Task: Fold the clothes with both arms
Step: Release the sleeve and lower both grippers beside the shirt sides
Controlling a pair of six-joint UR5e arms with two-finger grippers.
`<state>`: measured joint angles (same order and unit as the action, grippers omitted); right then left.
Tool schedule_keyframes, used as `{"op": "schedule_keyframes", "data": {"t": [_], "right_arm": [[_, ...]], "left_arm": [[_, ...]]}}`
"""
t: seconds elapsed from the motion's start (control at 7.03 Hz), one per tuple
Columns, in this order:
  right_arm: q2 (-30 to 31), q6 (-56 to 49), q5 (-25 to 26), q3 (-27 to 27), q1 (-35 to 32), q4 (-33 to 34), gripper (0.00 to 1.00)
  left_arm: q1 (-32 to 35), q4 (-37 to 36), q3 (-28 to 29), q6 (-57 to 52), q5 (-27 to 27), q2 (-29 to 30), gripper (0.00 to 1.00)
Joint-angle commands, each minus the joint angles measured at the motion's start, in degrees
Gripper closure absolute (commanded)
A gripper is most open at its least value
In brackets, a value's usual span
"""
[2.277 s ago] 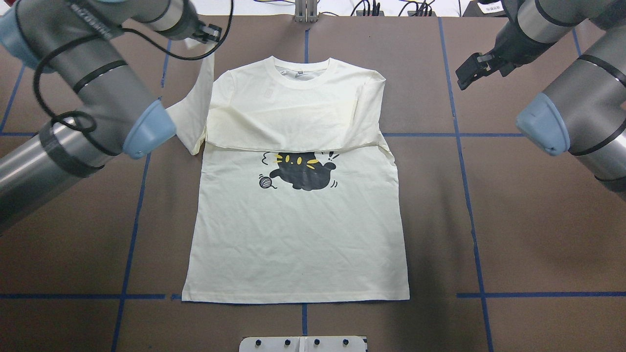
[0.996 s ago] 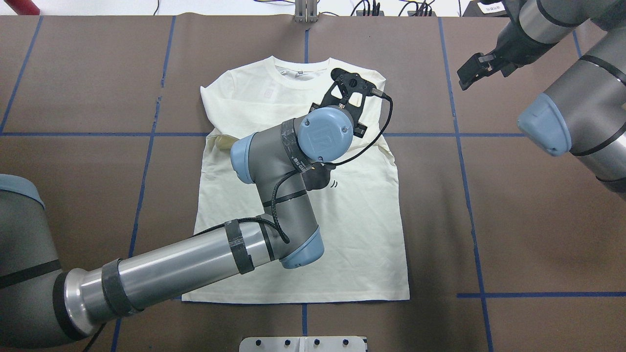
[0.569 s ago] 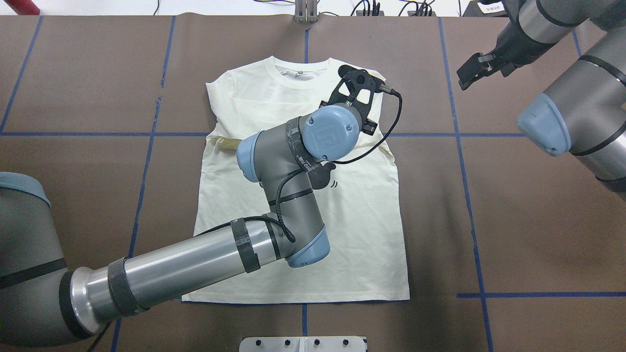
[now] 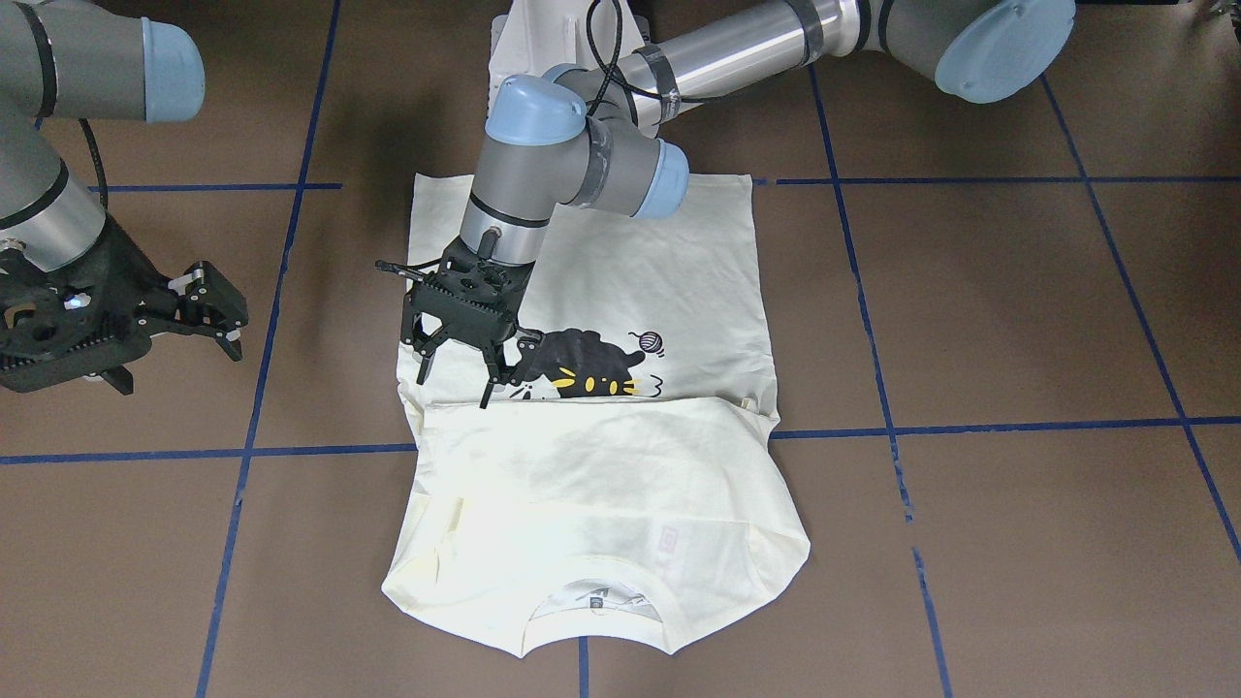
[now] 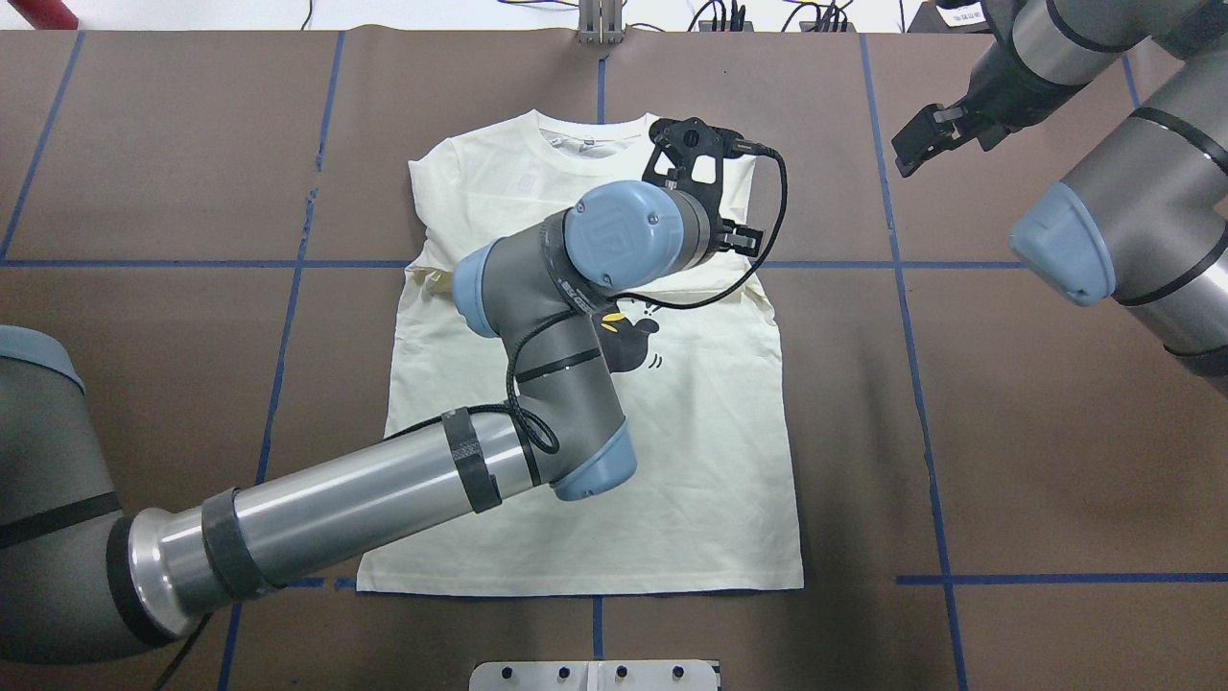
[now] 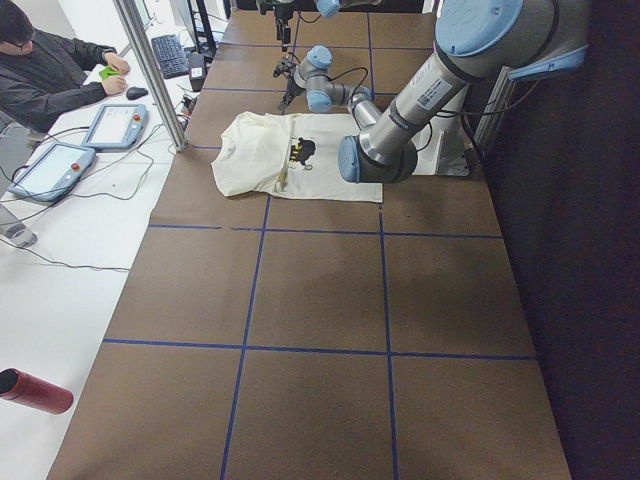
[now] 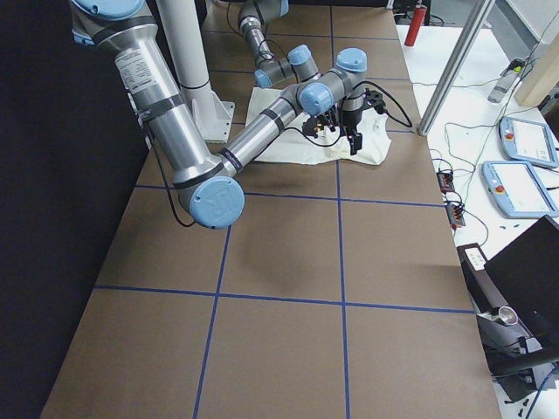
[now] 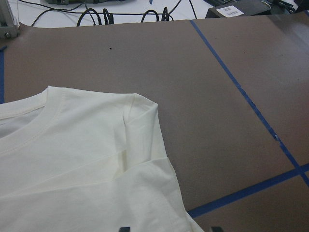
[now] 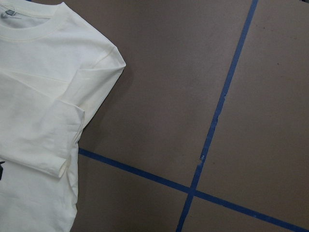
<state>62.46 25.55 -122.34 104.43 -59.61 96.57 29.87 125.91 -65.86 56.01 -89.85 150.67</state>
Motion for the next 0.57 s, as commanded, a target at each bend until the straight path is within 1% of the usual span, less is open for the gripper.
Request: {"op": "schedule_keyframes", "data": {"t": [0.0, 0.14, 0.28, 0.43], "right_arm": [[-0.32, 0.47, 1.30, -0.45, 2.98, -4.50, 0.00], [0.02, 6.47, 2.88, -1.68, 5.18, -10.73, 0.00], [-0.32, 15.67, 3.59, -1.51, 7.82, -12.35, 0.00], [-0.15, 20.55, 4.04, -0.29, 9.06, -12.37, 0.00]], "left_arm": [[6.84, -7.56, -5.73, -5.17, -13.37, -2.90, 0.00], [9.57, -10.13, -10.30, -9.12, -15.69, -6.67, 0.00], [12.03, -10.25, -15.91, -11.60, -16.06, -12.02, 0.00], [12.40, -10.25, -22.32, -12.41, -15.97, -17.90, 0.00]]}}
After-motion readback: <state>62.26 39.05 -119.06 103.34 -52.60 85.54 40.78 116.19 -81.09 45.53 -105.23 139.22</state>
